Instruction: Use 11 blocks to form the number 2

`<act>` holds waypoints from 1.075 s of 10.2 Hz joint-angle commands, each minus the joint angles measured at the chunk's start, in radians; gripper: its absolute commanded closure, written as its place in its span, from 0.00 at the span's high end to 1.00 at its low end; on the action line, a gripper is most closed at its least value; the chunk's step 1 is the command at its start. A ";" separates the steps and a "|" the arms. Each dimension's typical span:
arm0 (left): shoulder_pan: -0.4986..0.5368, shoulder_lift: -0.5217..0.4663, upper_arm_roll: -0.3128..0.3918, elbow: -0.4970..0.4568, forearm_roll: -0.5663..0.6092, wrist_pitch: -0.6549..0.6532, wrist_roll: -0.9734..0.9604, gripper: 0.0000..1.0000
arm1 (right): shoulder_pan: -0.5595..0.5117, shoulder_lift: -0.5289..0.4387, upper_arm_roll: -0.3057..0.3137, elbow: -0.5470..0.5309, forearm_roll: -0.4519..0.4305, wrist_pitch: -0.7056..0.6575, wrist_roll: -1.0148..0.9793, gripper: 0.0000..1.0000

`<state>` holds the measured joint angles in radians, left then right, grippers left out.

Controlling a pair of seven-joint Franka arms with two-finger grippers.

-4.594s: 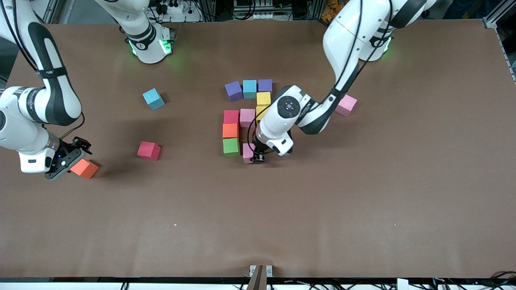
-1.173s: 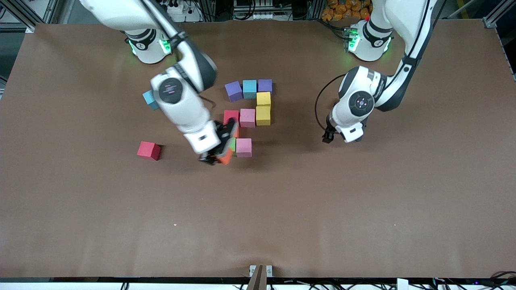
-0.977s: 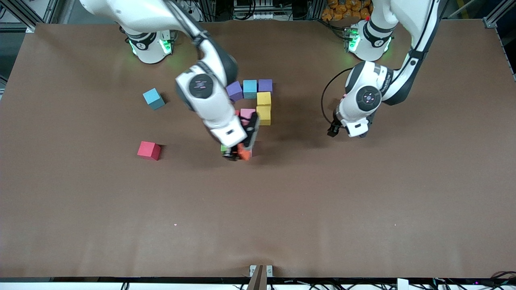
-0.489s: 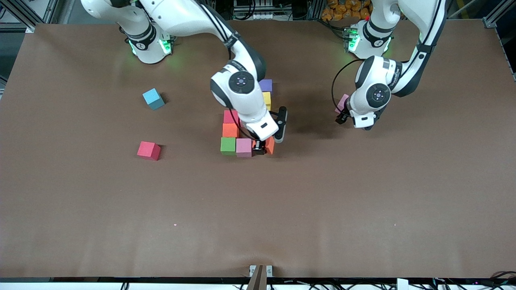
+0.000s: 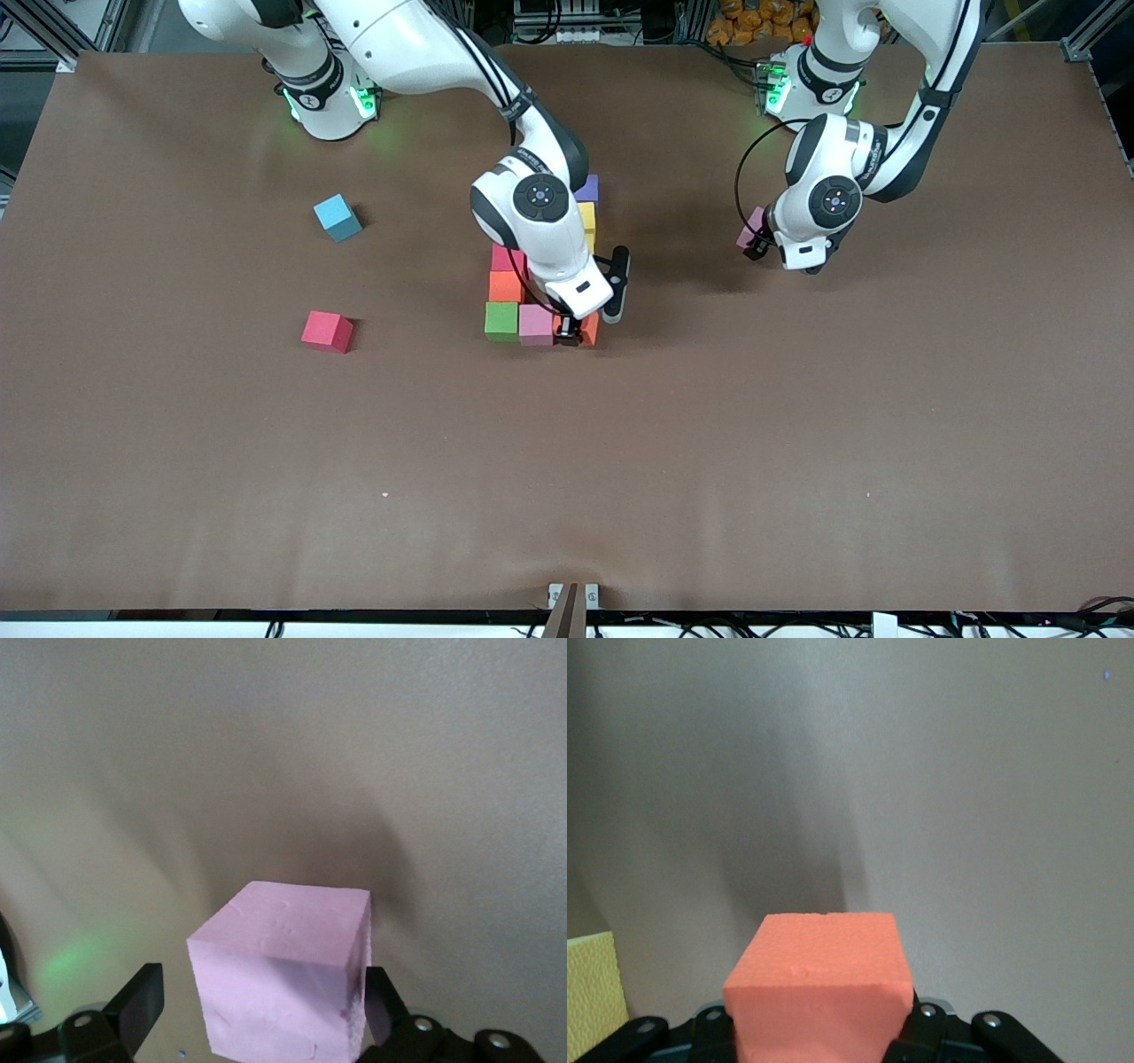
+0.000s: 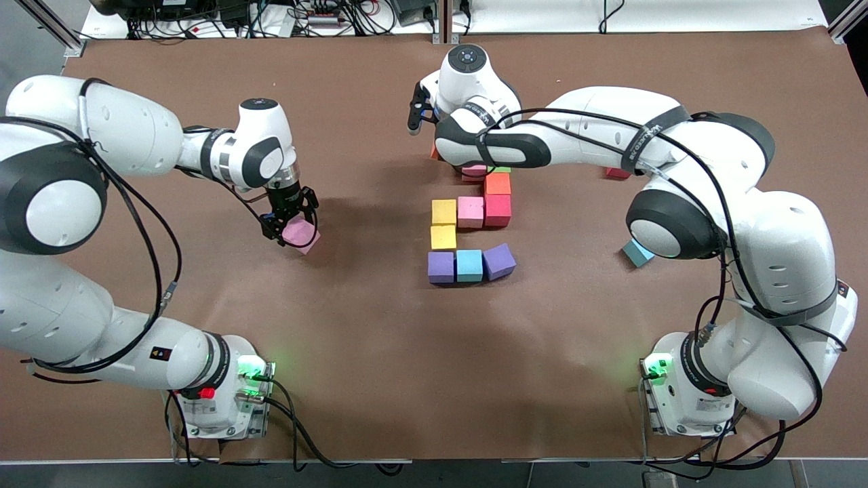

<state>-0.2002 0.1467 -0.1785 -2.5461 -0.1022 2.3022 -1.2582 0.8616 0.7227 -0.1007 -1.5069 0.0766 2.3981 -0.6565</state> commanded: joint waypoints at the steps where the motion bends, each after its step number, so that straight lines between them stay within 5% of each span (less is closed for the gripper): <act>1: 0.010 -0.018 -0.007 -0.019 -0.013 -0.004 0.020 1.00 | -0.004 0.047 0.001 0.037 0.025 -0.027 -0.026 0.46; 5: 0.007 0.068 -0.006 -0.016 -0.013 0.118 0.020 1.00 | 0.022 0.076 -0.002 0.065 0.054 -0.031 -0.026 0.45; 11: 0.005 0.067 -0.007 -0.014 -0.013 0.117 0.019 1.00 | 0.016 0.086 -0.005 0.062 0.054 -0.030 -0.043 0.45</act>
<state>-0.2001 0.2192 -0.1792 -2.5574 -0.1022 2.4127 -1.2582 0.8804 0.7923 -0.1003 -1.4734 0.1021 2.3815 -0.6649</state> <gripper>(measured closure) 0.000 0.414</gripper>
